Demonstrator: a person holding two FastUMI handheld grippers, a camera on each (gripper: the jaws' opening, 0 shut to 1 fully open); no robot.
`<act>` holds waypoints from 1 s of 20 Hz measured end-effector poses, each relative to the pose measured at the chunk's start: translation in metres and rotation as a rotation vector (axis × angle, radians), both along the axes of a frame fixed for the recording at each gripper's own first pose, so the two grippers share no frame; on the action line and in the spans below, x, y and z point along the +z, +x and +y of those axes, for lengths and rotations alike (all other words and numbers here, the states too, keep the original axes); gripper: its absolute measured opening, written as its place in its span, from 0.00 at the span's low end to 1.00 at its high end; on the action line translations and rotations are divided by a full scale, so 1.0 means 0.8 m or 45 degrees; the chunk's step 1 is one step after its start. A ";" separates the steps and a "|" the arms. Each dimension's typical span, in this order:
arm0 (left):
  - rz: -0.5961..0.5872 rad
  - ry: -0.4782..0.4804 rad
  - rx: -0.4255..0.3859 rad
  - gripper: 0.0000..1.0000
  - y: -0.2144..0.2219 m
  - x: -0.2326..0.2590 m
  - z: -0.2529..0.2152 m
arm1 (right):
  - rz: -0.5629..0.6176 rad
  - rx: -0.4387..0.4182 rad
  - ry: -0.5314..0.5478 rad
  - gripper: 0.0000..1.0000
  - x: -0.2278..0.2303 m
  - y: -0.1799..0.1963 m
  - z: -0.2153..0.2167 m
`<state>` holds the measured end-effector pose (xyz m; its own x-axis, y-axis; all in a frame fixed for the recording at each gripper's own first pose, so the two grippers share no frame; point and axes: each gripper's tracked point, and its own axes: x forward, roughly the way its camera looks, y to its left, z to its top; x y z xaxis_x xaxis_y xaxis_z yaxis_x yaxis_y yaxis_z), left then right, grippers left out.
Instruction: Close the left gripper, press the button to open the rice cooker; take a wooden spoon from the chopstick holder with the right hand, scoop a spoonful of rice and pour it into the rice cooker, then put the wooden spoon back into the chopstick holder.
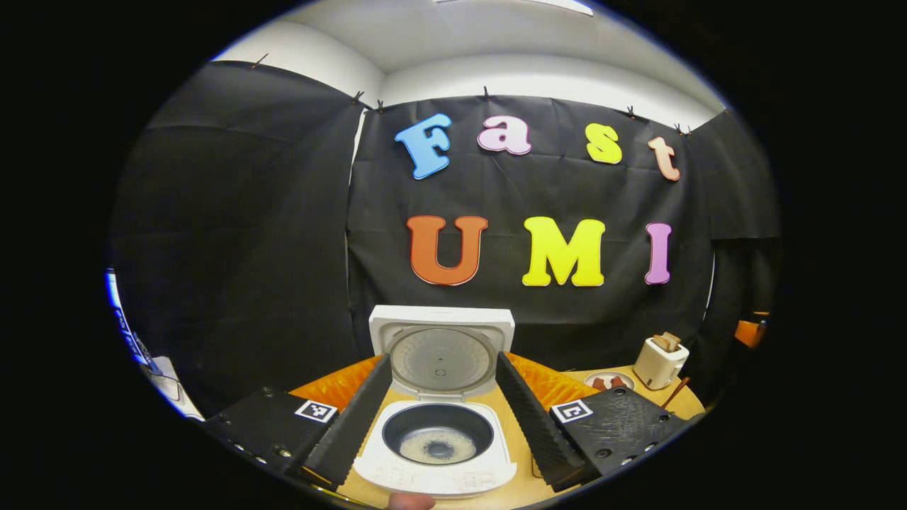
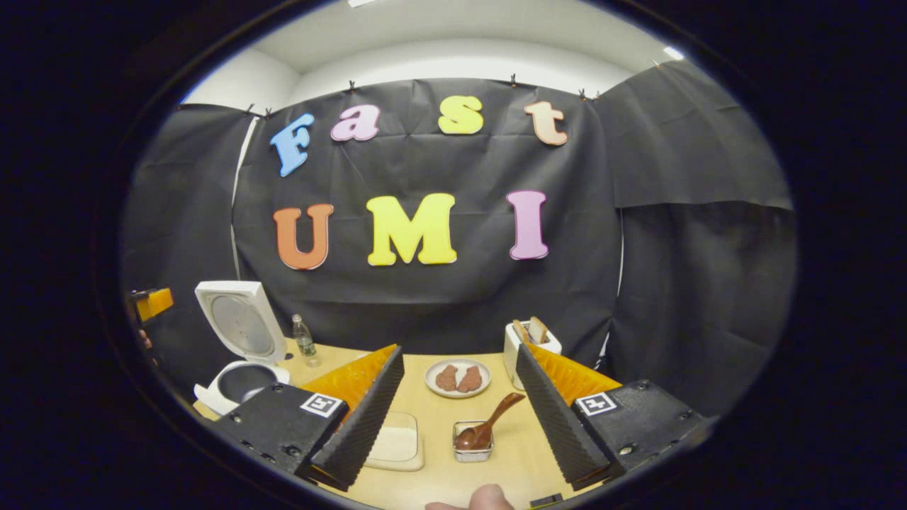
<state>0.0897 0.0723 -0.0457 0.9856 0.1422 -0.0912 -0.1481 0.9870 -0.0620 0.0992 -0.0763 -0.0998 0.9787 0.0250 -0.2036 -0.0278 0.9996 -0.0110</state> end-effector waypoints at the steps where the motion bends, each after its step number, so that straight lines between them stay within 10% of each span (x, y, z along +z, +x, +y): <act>1: 0.002 -0.004 -0.002 0.95 -0.002 -0.002 -0.004 | 0.028 0.008 0.002 1.00 -0.013 0.001 -0.002; 20: 0.145 0.033 0.105 0.95 0.059 -0.013 -0.066 | 0.558 0.066 0.135 1.00 -0.306 0.159 -0.091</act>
